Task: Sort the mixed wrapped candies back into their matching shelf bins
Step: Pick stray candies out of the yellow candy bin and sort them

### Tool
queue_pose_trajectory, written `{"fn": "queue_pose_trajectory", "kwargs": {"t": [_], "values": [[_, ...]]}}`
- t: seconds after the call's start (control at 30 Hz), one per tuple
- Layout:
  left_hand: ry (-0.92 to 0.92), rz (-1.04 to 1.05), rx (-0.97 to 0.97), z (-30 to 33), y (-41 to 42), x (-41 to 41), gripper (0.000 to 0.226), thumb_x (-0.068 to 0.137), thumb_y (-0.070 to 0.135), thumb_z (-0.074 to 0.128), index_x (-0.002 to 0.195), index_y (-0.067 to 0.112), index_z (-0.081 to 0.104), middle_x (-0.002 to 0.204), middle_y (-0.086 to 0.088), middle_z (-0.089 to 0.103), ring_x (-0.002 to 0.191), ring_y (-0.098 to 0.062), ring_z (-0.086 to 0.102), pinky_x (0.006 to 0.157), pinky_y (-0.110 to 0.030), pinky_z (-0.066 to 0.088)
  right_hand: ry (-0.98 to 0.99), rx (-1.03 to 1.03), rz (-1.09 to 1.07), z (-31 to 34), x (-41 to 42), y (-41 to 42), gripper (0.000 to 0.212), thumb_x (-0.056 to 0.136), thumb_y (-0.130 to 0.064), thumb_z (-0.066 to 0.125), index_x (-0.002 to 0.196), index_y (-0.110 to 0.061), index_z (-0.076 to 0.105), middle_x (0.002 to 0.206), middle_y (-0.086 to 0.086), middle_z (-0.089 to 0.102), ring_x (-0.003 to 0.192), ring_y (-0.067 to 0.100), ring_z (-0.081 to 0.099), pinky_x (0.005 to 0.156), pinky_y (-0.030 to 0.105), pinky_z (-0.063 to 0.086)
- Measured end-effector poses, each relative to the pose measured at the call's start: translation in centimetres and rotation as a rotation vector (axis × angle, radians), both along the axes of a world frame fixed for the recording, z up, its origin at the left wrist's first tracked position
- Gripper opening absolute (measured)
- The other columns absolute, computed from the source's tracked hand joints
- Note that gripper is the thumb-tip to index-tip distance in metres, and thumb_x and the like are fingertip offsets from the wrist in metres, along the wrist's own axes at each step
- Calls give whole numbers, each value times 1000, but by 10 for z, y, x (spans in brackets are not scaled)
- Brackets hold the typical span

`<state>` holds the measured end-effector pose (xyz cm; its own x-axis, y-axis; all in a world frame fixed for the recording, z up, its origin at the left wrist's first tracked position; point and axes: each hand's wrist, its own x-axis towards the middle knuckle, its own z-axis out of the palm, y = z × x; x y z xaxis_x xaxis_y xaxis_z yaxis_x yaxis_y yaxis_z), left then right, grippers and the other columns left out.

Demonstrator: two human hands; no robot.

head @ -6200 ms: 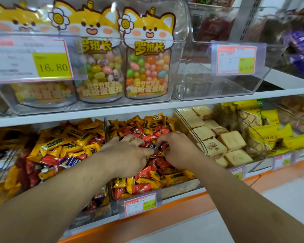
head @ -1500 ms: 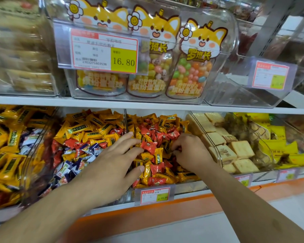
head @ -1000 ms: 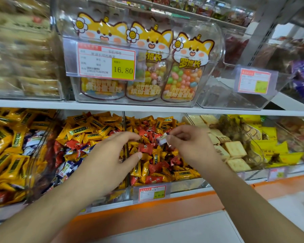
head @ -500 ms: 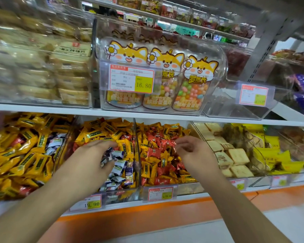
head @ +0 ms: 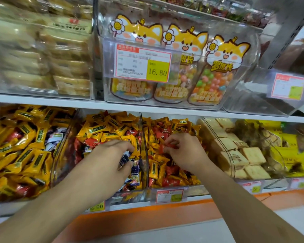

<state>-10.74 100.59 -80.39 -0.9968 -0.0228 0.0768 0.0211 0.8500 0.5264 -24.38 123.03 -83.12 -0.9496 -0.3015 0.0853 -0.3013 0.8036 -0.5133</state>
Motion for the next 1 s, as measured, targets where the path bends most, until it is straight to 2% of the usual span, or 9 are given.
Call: {"fn": "queue_pose_trajectory", "kwargs": {"t": [0.1,0.2,0.27,0.4,0.53,0.67,0.77,0.87,1.0], "values": [[9,0,0,1,2,-3,32,101,40,57,133,43,51,137,24,46,79,-1,61,82,-22,51,69,-83,-33,1,1,9,12,92,-30,78,104,-32,78,103,-15,72,96,-1,63,70,6,43],[27,-6,14,3,4,-3,29,101,41,57,129,43,52,132,27,44,70,-4,65,76,-29,55,41,-200,-69,4,4,17,13,91,-28,79,99,-38,77,100,-19,71,97,-3,63,80,20,51],[52,-6,25,4,6,-2,28,101,40,57,128,44,53,134,27,46,76,-1,65,77,-29,56,6,-267,-94,8,7,21,16,90,-26,79,98,-39,76,99,-18,72,98,-2,65,85,27,56],[90,-17,36,5,10,3,27,101,35,60,127,41,57,132,27,50,82,13,53,72,-2,37,-116,-588,-115,30,22,23,19,89,-17,80,94,-35,79,99,-9,78,98,7,72,95,39,57],[131,14,268,13,11,9,28,99,34,63,125,43,59,112,27,62,100,10,59,83,-10,50,-306,-821,9,50,52,7,12,95,-10,72,105,-14,77,101,6,79,99,27,74,96,47,59],[27,12,592,24,11,19,40,96,38,68,134,40,57,111,22,67,94,3,69,81,-31,62,-404,-885,111,55,83,-27,14,96,-14,70,107,-10,77,106,14,76,99,33,73,84,40,61],[51,47,655,28,4,30,26,98,28,69,124,29,67,97,9,75,83,-6,74,73,-32,64,-351,-829,127,56,104,-52,11,95,-17,72,102,-15,80,99,8,77,92,27,75,80,39,63],[4,58,739,29,-12,42,15,99,25,68,113,23,73,88,1,78,81,-13,76,77,-35,64,-205,-702,81,56,119,-72,8,91,-20,77,97,-25,80,87,-3,78,78,12,72,67,22,57],[-25,106,853,29,-39,61,25,92,33,76,113,19,72,93,-2,78,81,-21,77,79,-38,64,-252,-747,83,58,133,-96,12,86,-9,82,93,-16,74,82,1,76,74,10,73,63,18,56]]}}
